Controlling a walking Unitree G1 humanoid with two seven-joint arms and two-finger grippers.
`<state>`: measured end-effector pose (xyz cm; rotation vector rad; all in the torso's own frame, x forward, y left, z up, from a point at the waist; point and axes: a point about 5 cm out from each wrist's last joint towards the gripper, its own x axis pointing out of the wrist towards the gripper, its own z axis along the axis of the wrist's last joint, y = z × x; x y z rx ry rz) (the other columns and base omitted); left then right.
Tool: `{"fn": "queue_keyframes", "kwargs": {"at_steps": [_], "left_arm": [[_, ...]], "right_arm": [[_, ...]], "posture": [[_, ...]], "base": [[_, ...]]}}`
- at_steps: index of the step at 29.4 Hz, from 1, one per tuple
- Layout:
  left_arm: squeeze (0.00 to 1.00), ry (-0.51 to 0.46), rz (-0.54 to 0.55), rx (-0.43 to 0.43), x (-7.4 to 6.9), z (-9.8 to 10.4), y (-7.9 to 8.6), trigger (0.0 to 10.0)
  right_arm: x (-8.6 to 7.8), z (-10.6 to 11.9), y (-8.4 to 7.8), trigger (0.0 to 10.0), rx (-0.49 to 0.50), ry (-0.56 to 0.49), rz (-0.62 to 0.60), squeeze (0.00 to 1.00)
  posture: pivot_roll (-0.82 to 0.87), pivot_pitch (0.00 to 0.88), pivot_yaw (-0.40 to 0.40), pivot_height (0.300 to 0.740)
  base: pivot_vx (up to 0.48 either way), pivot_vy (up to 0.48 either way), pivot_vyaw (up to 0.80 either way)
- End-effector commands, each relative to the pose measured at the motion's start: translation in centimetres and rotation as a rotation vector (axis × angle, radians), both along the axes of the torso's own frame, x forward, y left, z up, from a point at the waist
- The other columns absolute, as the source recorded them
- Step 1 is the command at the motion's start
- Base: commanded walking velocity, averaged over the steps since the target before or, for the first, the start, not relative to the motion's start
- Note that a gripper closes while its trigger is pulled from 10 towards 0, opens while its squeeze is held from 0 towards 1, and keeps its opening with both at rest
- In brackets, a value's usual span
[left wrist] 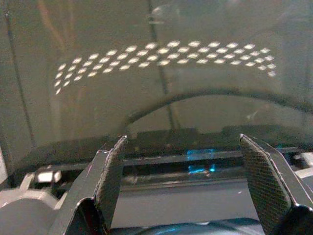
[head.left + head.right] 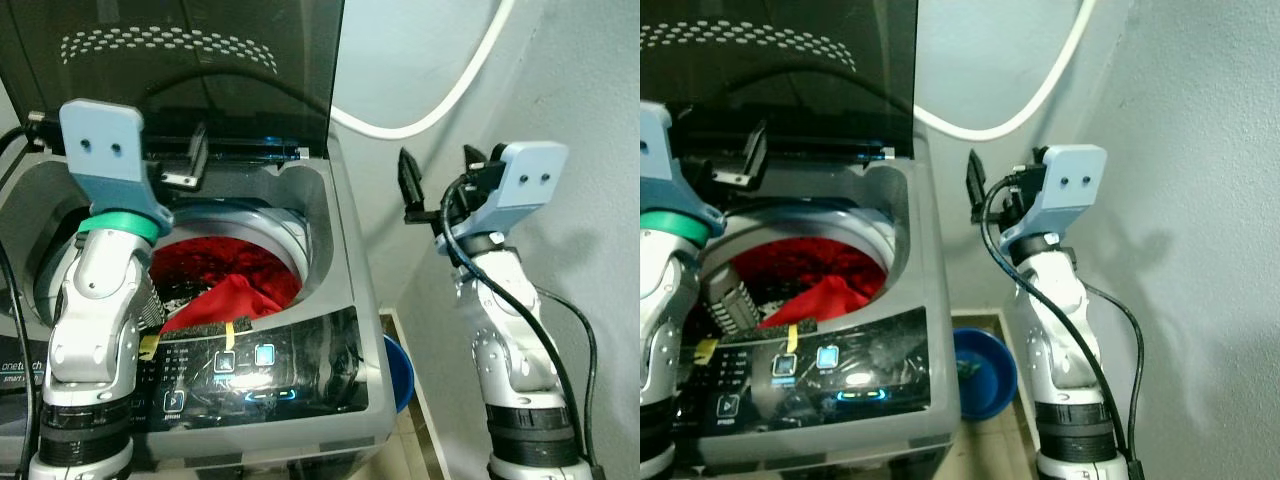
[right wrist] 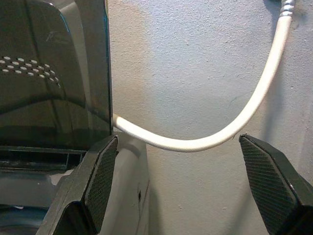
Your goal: Clothes washing
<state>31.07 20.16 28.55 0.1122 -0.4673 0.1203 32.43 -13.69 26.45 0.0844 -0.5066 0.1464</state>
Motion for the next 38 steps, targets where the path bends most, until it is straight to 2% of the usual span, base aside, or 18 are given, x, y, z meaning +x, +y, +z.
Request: {"fn": "queue_keyframes", "kwargs": {"at_steps": [1, 4, 7, 11, 21, 30, 38], "left_arm": [[0.0, -0.017, 0.02, -0.007, 0.09, 0.34, 0.29, 10.0], [0.0, -0.032, 0.026, -0.003, 0.37, 1.06, 0.5, 10.0], [0.0, -0.031, 0.02, -0.03, 0.43, 1.07, 0.26, 10.0], [0.0, -0.027, 0.023, -0.018, 0.52, 1.03, 0.11, 10.0], [0.0, -0.04, 0.014, -0.014, 0.8, 1.27, -0.18, 10.0], [0.0, -0.039, 0.018, -0.007, 0.77, 1.27, -0.09, 10.0], [0.0, -0.029, 0.018, -0.002, 0.73, 0.79, -0.14, 10.0]], "right_arm": [[0.21, 0.08, -0.3, 10.0, 0.002, -0.008, -0.021, 0.0], [0.56, 0.63, -0.22, 10.0, 0.008, -0.021, -0.029, 0.0], [0.6, 0.7, -0.26, 10.0, 0.011, -0.023, -0.032, 0.0], [0.63, 0.65, -0.17, 10.0, 0.018, -0.019, -0.039, 0.0], [0.83, 0.35, -0.57, 10.0, 0.027, -0.006, -0.062, 0.0], [0.86, 0.28, -0.26, 10.0, 0.021, -0.004, -0.045, 0.0], [0.86, 0.75, -0.67, 10.0, 0.018, -0.032, -0.073, 0.0]], "posture": [[0.08, 0.05, -0.061, 0.74], [0.08, 0.049, -0.064, 0.74], [0.07, 0.044, -0.062, 0.74], [0.07, 0.042, -0.058, 0.74], [0.07, 0.039, -0.053, 0.74], [0.08, 0.038, -0.054, 0.74], [0.07, 0.038, -0.06, 0.74]], "base": [[0.0, 0.0, 0.0], [0.0, 0.0, 0.0], [0.0, 0.0, 0.0], [0.0, 0.0, 0.0], [-0.291, 0.0, 0.0], [-0.322, 0.0, 0.0], [-0.325, 0.0, 0.0]]}}
